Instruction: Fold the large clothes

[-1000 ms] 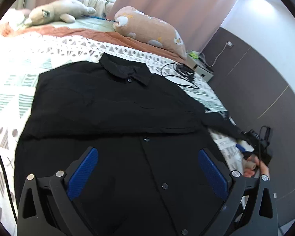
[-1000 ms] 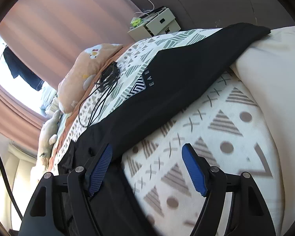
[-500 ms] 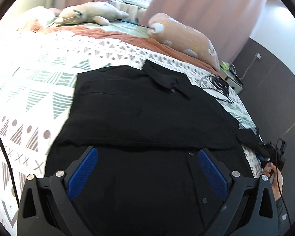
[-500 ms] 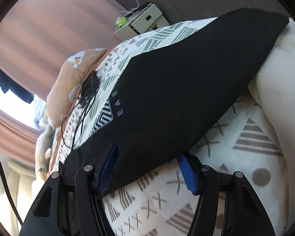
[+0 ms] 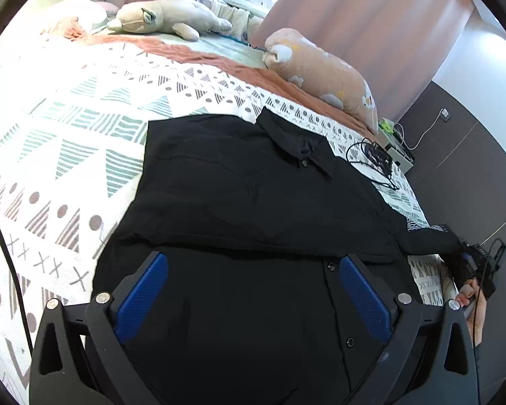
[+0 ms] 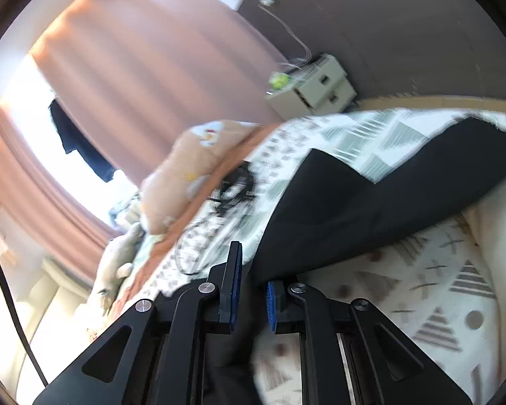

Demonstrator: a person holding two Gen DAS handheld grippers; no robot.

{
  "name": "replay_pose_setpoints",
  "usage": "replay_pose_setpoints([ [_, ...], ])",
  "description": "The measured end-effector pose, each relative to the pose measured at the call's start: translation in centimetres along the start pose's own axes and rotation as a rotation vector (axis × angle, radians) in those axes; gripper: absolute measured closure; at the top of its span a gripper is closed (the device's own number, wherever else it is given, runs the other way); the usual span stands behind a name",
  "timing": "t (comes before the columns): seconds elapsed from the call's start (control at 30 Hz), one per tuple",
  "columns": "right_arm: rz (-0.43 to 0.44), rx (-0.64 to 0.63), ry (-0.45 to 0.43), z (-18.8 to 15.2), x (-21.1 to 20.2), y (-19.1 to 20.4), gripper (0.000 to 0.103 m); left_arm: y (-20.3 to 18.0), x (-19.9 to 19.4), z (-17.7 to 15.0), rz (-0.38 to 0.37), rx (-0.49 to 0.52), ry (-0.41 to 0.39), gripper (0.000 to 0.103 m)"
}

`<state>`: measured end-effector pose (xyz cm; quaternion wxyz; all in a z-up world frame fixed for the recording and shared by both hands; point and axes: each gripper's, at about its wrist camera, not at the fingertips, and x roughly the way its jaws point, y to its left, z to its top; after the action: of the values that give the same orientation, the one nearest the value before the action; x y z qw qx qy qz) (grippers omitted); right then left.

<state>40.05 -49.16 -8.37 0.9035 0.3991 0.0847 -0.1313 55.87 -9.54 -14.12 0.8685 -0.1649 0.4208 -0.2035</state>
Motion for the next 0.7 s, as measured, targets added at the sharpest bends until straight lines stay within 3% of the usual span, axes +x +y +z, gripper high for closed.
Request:
replay_pose_setpoints([
  [0.13,0.060,-0.061,0.000,-1.1,-0.8,3.9,0.093,0.4,-1.0,0.4,-0.030,-0.011,-0.036,0.000],
  [0.4,0.147,-0.192,0.055,-4.4,-1.0,10.3,0.094,1.6,-3.7,1.2,-0.006,-0.044,-0.146,0.000],
  [0.7,0.194,-0.258,0.233,-8.1,4.6,14.5,0.094,2.4,-3.5,1.7,0.013,-0.022,-0.102,0.000],
])
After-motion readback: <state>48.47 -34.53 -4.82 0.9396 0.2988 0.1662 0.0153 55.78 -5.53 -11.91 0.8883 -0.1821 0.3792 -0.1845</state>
